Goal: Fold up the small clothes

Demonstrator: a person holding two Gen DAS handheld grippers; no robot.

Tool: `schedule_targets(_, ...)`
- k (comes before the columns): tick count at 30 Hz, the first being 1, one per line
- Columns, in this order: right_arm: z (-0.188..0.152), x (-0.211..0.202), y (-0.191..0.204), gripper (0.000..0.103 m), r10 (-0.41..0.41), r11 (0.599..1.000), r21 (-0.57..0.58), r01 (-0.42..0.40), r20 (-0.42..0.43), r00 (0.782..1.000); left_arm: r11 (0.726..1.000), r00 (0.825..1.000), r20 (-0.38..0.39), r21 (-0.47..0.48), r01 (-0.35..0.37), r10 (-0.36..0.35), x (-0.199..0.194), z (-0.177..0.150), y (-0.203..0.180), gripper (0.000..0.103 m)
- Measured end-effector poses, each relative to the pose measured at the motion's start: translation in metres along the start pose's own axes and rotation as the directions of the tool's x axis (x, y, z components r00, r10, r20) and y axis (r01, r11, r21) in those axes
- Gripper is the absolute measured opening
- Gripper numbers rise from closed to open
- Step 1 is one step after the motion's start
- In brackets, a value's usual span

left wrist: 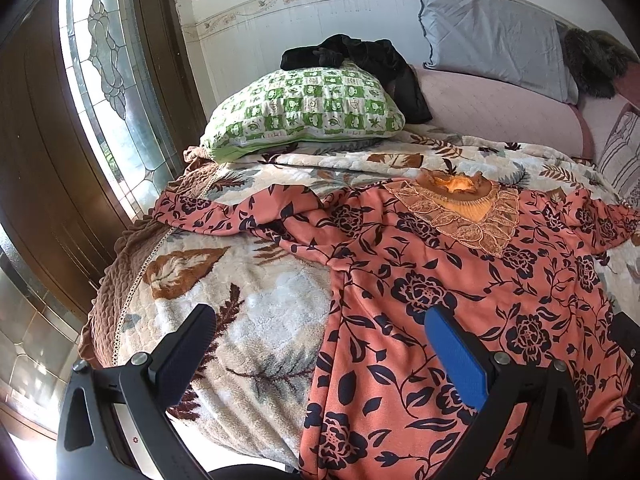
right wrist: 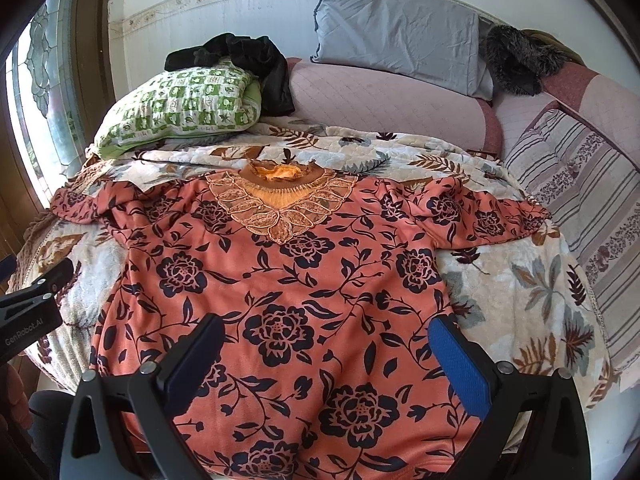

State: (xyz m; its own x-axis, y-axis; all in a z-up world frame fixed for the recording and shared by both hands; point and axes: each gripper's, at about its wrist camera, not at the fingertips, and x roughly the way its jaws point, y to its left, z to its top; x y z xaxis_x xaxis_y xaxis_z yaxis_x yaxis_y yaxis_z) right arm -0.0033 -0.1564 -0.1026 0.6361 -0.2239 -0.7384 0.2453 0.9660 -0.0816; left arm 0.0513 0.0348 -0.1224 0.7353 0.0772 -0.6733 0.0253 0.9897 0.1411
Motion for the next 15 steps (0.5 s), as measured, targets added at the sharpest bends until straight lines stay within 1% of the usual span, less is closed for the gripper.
schedule_targets(10, -0.002, -0.003, -0.010, 0.103, 0.017, 0.999, 0.027, -0.017, 0.008, 1.000, 0.999, 1.000, 0.013, 0.041, -0.003, 0.002, -0.011, 0.002, -0.017, 0.103)
schedule_targets(14, -0.002, 0.001, -0.016, 0.103, 0.016, 0.999, 0.036, -0.016, 0.007, 1.000, 0.998, 1.000, 0.006, 0.058, 0.017, -0.018, -0.010, 0.005, -0.028, 0.103)
schedule_targets(15, -0.001, 0.003, -0.018, 0.103, 0.015, 0.999, 0.036, -0.015, 0.008, 1.000, 0.998, 0.999, -0.003, 0.061, 0.034, -0.034, -0.008, 0.007, -0.032, 0.103)
